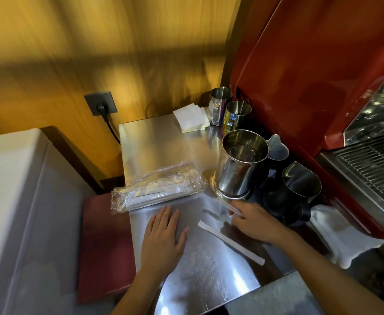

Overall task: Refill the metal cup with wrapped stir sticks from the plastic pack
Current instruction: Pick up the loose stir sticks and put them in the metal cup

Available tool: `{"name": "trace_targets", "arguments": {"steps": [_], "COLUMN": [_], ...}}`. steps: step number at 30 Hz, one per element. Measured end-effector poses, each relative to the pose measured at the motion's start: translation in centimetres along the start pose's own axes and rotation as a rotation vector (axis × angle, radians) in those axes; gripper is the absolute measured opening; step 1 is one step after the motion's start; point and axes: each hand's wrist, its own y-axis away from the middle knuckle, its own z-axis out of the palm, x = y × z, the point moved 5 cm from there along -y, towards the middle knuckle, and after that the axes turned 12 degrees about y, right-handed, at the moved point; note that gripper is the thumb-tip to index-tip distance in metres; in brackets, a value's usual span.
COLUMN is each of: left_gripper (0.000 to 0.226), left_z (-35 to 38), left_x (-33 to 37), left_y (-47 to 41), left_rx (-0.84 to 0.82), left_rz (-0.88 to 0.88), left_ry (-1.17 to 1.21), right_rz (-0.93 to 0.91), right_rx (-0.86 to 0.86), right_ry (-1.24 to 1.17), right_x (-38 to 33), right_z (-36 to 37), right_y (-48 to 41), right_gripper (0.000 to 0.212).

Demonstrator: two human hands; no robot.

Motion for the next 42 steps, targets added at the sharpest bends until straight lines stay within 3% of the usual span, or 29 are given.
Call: {"name": "trace_targets", "arguments": {"steps": [4,11,16,19,27,30,35,39,42], "left_gripper": [0.053,0.054,0.055,0.057,0.07,0.06,0.054,0.055,0.055], "left_z": [-0.1,0.0,-0.5,-0.6,-0.5,-0.4,-0.4,-0.4,-0.6], "left_x": [-0.1,-0.1,0.3,0.4,0.5,0.3,0.2,0.1,0.2], "left_y": [0.0,0.1,0.2,0.2,0.1,0.1,0.2,0.3,0.4], "left_rx": [-0.016,0.004,0.003,0.006,-0.026,-0.037,-0.024,-0.024,-0.031], "left_rz": [-0.003,-0.011,-0.006,-0.002,0.0,-0.012,-0.022,-0.031,-0.037], "left_ry": [0.0,-0.019,-0.007,-0.013,-0.019,-0.007,-0.002,-0.002,-0.003], "right_rz": [-0.036,-0.079,-0.05,-0.006,0.018,0.003,-0.143,-0.179,-0.087], "right_rx": [-0.169,-0.183,-0.191,-0.146,0.162,0.232,0.507,0.799,0.801], "right_ry": [0.225,0.421,0.472,0.351,0.075,-0.144,-0.35,-0.422,-0.282], "right_x": [-0.4,-1.5,-1.1,-1.1,-3.3,-4.1,-5.6,-5.5,-4.7], "right_z": [2.7,5.0,5.2,4.4,-2.8,-5.9,-12.6,-17.2,-18.3], "right_y": [0.4,-0.3,-0.7,-0.6,-0.1,0.4,1.7,2.2,0.4], "right_gripper": [0.021,0.025,0.029,0.029,0.039,0.04,0.021,0.017,0.029]}}
